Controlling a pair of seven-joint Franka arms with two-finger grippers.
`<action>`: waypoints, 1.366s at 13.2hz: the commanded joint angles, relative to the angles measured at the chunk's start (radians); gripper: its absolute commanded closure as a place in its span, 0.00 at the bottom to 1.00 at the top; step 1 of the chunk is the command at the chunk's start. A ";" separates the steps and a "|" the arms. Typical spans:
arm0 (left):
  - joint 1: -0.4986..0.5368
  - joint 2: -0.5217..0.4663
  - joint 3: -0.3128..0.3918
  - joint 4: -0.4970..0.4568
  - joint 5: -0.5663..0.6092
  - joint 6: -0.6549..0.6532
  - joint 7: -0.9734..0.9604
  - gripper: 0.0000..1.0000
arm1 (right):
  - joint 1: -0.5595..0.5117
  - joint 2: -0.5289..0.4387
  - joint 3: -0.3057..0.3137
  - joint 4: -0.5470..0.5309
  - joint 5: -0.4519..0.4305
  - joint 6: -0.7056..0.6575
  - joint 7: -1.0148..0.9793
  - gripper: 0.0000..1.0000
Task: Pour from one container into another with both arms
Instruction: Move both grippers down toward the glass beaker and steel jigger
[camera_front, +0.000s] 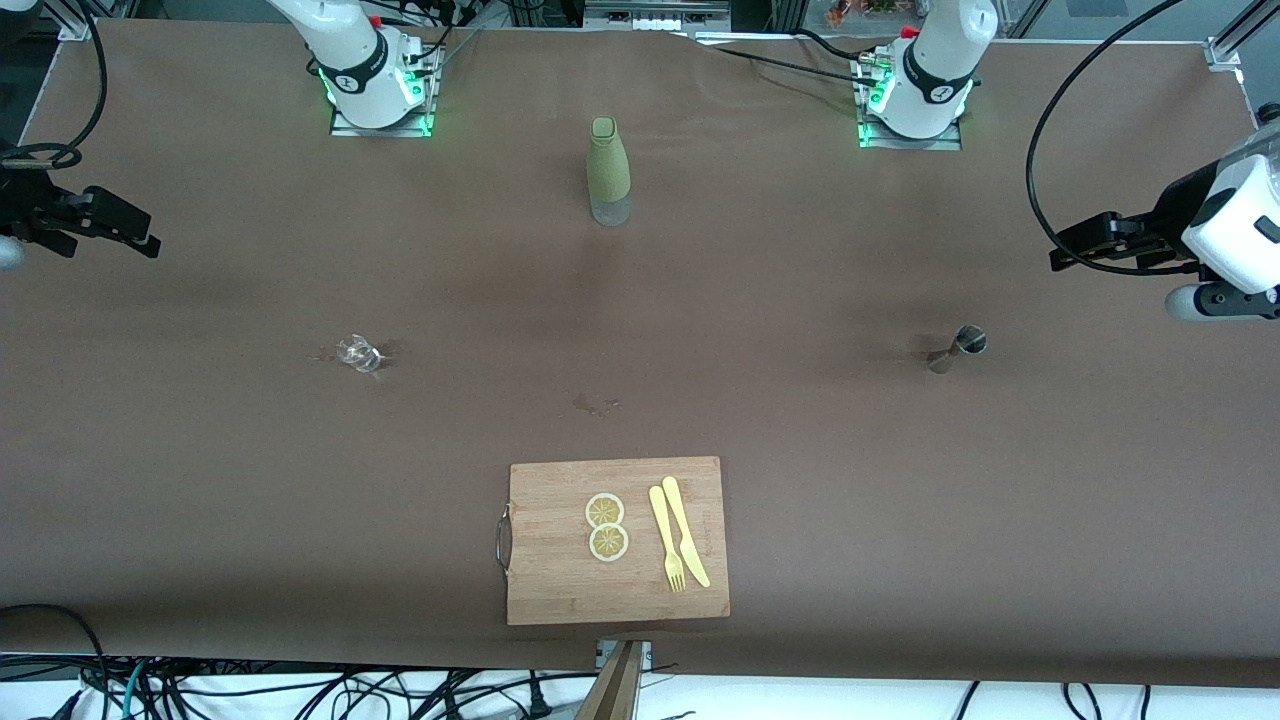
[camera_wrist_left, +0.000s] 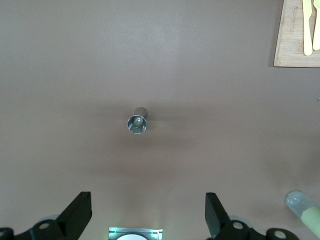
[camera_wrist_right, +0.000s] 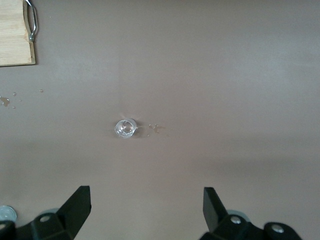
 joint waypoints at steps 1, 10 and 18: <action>0.002 -0.002 0.000 0.001 -0.020 0.003 -0.001 0.00 | -0.007 -0.002 0.007 0.012 0.003 -0.017 0.008 0.00; 0.006 0.009 0.000 0.009 -0.017 -0.001 -0.004 0.00 | -0.007 0.034 0.008 0.011 0.001 -0.052 0.005 0.00; 0.202 0.086 0.025 -0.013 -0.139 -0.004 0.540 0.00 | -0.044 0.129 -0.027 0.012 0.068 -0.075 -0.411 0.00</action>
